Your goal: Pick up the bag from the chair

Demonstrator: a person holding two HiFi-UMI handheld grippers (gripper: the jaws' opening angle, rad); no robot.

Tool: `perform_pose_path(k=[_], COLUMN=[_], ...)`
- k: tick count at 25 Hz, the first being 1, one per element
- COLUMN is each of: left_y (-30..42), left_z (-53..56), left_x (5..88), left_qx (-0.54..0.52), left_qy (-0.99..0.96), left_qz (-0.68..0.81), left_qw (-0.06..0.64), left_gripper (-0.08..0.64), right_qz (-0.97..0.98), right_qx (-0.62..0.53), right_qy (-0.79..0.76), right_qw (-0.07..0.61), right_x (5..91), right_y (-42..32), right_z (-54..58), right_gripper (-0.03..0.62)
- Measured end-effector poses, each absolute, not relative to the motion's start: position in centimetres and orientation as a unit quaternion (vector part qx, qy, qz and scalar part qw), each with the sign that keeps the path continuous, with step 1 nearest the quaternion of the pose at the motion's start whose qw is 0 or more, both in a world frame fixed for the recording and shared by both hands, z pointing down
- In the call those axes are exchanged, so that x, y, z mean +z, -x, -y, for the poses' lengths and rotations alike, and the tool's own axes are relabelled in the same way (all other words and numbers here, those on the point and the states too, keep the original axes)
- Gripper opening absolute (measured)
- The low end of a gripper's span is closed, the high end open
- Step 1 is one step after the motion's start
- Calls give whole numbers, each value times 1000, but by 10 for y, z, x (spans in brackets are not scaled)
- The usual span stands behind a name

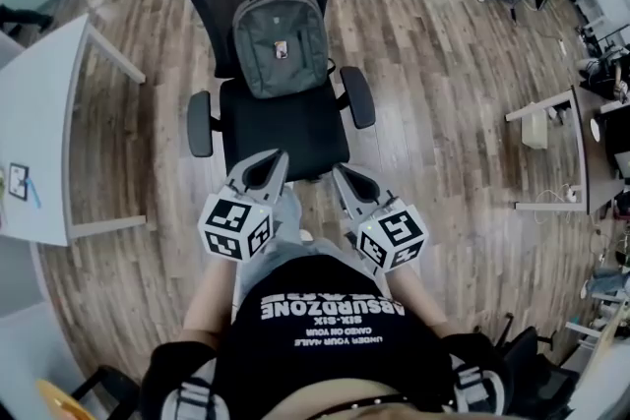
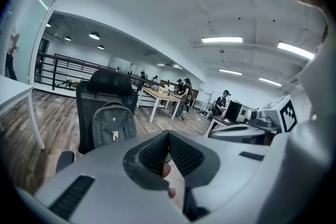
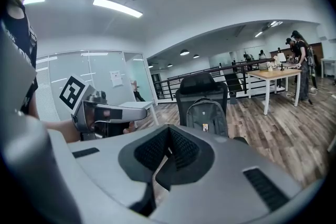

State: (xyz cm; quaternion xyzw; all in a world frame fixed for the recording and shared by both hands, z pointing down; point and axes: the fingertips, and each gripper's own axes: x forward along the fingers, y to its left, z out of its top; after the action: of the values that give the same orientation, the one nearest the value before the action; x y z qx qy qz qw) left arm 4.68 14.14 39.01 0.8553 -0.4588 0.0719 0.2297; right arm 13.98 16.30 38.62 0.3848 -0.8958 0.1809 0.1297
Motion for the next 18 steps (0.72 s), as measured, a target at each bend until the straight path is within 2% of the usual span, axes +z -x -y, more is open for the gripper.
perform_pose_path(k=[18], left_y=[2], left_z=[11], left_x=[407], left_qx=[61], left_qy=[-845], left_qz=[469], left_qw=[248], left_gripper=[16], right_qz=[897], right_qx=[166], right_qy=[-382], right_qw=[147], right_x=[390], right_y=[-91], right_z=[-8], right_gripper=[15])
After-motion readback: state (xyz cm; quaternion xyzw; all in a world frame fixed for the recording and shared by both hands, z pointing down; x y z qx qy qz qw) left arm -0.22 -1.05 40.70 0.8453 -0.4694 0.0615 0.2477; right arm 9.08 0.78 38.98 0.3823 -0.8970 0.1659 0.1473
